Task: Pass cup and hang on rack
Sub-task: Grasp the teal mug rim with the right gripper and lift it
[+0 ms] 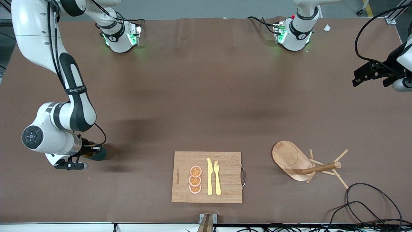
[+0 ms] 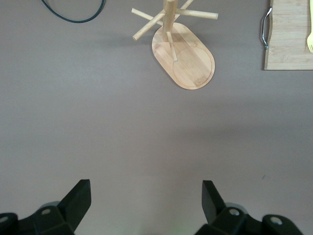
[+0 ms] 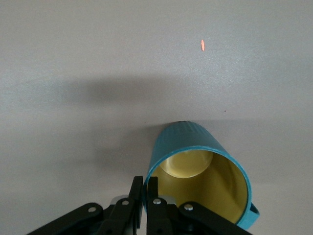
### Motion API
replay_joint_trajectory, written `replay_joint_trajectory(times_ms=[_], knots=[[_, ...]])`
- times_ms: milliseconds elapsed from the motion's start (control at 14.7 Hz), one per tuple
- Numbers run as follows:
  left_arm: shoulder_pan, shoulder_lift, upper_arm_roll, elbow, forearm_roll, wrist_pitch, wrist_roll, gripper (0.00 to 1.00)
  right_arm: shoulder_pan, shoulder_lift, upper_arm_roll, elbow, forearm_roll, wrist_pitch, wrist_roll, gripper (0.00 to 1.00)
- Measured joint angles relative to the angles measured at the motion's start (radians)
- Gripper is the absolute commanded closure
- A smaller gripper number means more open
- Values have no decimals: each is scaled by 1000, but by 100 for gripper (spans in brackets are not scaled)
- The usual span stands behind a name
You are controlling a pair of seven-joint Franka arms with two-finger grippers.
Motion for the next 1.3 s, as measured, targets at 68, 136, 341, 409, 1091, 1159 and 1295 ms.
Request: replay_joint_trajectory(times_ms=[68,136,341,409,1091,1159,1295], knots=[[0,0,0,0,0,0,0,0,1,0,-1,3,-1,0,0,98],[0,0,0,0,0,0,0,0,3,0,0,11,0,0,0,98],[3,0,0,1,0,0,0,0,33,-1,23,54,3,-31,-1,98],[8,0,1,1,0,0,0,0,45,-2,44,88,4,-61,4,98],[25,0,1,2,0,1,1,0,332,-9,185,298,4,-156,479,98],[25,0,1,1,1,1,1,0,374,-8,185,307,4,-144,535,98],[25,0,1,1,1,1,1,0,461,0,185,313,4,-66,646,98]])
